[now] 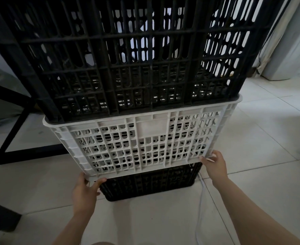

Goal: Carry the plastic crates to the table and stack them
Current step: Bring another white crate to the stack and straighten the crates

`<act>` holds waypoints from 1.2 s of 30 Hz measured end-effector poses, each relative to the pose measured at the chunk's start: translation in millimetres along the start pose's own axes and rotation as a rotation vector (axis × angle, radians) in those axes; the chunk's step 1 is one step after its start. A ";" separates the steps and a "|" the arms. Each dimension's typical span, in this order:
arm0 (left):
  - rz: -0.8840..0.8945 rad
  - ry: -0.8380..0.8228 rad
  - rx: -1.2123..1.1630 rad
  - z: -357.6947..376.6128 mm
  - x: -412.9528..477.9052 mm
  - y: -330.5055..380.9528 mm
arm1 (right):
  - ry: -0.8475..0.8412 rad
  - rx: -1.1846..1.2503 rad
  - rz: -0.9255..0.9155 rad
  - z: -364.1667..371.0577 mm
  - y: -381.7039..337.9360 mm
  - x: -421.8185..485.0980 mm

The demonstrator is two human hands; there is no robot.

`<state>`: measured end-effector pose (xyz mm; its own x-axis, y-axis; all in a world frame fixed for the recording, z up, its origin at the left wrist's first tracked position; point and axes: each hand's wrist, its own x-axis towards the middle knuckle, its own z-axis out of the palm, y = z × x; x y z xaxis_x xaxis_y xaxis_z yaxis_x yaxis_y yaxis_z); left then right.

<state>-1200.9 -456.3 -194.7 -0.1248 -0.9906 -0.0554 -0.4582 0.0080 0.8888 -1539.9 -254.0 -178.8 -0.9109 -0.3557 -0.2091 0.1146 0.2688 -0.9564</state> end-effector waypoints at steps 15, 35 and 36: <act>0.022 -0.002 -0.042 3.0 -14.4 8.9 | 0.020 0.007 0.016 3.3 -2.0 -2.5; 0.020 0.007 -0.142 5.6 -13.3 3.4 | -0.011 0.134 0.109 10.0 6.3 1.8; 0.024 0.007 -0.139 5.6 -11.4 2.3 | -0.017 0.146 0.115 10.8 6.4 1.4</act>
<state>-1205.5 -444.2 -194.5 -0.1277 -0.9913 -0.0311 -0.3290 0.0128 0.9443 -1536.2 -262.4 -187.4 -0.8818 -0.3455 -0.3211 0.2752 0.1759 -0.9452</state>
